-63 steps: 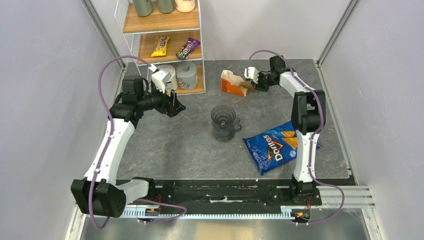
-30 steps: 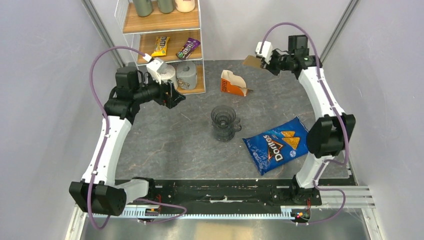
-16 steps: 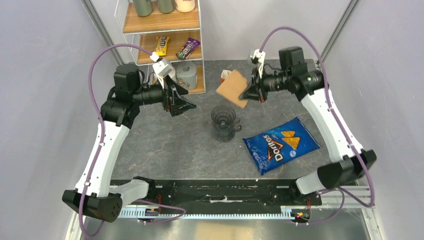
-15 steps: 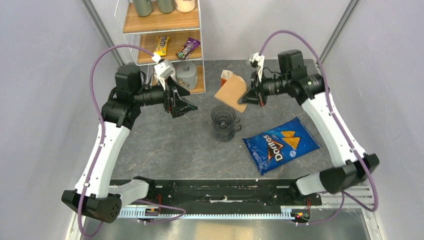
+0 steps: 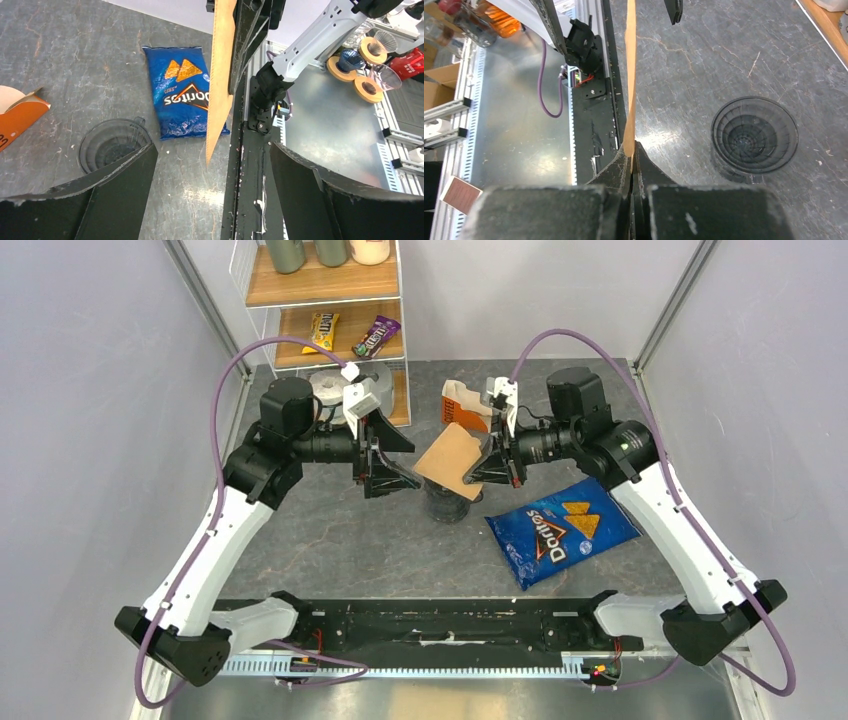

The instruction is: Place the coffee filter in the dripper

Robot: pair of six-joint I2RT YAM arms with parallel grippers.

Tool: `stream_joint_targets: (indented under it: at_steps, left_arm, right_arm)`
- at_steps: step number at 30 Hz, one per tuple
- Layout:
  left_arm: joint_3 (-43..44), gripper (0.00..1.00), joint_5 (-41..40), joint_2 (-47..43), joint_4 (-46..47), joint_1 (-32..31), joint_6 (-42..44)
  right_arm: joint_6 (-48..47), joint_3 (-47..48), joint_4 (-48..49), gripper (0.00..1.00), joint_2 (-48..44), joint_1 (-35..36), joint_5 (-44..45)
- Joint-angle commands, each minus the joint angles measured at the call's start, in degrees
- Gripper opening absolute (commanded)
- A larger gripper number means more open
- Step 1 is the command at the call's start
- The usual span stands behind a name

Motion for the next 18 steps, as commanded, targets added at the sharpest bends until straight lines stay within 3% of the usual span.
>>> stream_joint_targets:
  at_steps: [1, 5, 6, 8, 12, 18]
  left_arm:
    - [0.51, 0.90, -1.29, 0.04, 5.19, -1.16, -3.02]
    - [3.97, 0.87, -5.87, 1.00, -1.19, -0.78, -1.03]
    - [4.34, 0.87, -6.97, 0.97, -2.12, 0.29, -4.19]
    - [1.89, 0.87, -5.43, 0.05, 1.97, 4.87, -16.50]
    - [-9.04, 0.89, -0.23, -1.64, 28.07, 15.60, -51.88]
    - [-6.68, 0.91, -2.20, -0.51, 29.24, 10.84, -54.66]
  right_arm:
    - [-2.70, 0.38, 1.07, 0.00, -0.81, 2.63, 8.58]
    - [-6.77, -2.18, 6.37, 0.00, -3.90, 4.93, 29.18]
    - [-8.28, -3.78, 9.90, 0.00, -5.27, 4.93, 33.73]
    - [-12.73, -6.95, 16.12, 0.00, -7.87, 5.43, 41.16]
    - [-23.92, -16.32, 30.97, 0.00, -13.06, 7.37, 50.57]
    - [-40.02, -26.16, 51.79, 0.00, -13.22, 15.90, 65.11]
